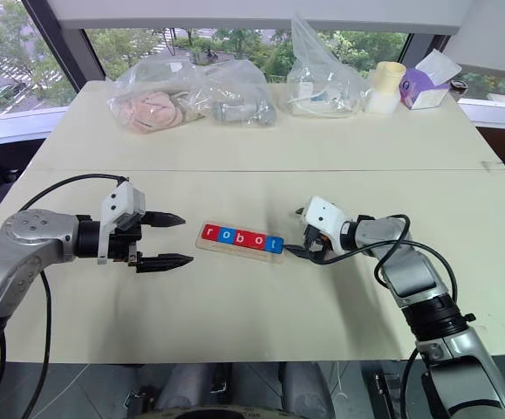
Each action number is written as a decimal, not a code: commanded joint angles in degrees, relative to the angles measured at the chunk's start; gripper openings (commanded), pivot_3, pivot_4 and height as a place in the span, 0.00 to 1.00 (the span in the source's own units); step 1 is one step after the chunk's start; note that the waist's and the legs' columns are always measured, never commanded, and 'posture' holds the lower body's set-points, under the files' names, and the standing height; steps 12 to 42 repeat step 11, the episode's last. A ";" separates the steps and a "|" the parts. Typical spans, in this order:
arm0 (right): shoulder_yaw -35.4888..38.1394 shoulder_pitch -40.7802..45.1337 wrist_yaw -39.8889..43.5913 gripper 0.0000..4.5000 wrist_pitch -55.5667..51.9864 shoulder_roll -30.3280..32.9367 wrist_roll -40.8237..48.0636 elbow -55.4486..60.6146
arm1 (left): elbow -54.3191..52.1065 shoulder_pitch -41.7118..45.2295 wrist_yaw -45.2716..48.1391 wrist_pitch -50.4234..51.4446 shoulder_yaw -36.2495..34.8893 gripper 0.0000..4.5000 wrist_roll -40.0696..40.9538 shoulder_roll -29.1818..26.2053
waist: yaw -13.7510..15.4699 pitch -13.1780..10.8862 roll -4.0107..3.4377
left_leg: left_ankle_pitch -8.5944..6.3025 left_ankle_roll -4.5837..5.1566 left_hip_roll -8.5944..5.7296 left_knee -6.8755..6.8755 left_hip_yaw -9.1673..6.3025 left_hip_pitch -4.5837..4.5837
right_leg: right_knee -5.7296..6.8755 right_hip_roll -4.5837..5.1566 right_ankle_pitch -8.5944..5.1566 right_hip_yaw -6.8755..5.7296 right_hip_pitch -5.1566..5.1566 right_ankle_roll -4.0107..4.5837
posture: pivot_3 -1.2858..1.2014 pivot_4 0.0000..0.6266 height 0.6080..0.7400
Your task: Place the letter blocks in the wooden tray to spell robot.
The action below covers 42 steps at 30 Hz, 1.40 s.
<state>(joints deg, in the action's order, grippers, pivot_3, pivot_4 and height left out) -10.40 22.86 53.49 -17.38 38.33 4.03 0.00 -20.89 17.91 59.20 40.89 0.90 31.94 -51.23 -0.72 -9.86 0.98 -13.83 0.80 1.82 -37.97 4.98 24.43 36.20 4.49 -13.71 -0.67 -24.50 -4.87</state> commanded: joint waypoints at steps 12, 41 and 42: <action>25.29 -22.01 2.38 0.99 -28.82 8.37 27.96 31.53 | -4.67 -14.00 -4.19 8.42 -17.33 1.00 7.57 -2.03 | 0.06 0.01 0.03 | -0.03 -0.01 0.07 0.11 -0.08 -0.03 | -0.04 0.17 -0.02 -0.02 0.02 0.00 | 0.52 0.24 0.99; 25.29 -22.01 2.38 0.99 -28.82 8.37 27.96 31.53 | -4.67 -14.00 -4.19 8.42 -17.33 1.00 7.57 -2.03 | 0.06 0.01 0.03 | -0.03 -0.01 0.07 0.11 -0.08 -0.03 | -0.04 0.17 -0.02 -0.02 0.02 0.00 | 0.52 0.24 0.99; 25.29 -22.01 2.38 0.99 -28.82 8.37 27.96 31.53 | -4.67 -14.00 -4.19 8.42 -17.33 1.00 7.57 -2.03 | 0.06 0.01 0.03 | -0.03 -0.01 0.07 0.11 -0.08 -0.03 | -0.04 0.17 -0.02 -0.02 0.02 0.00 | 0.52 0.24 0.99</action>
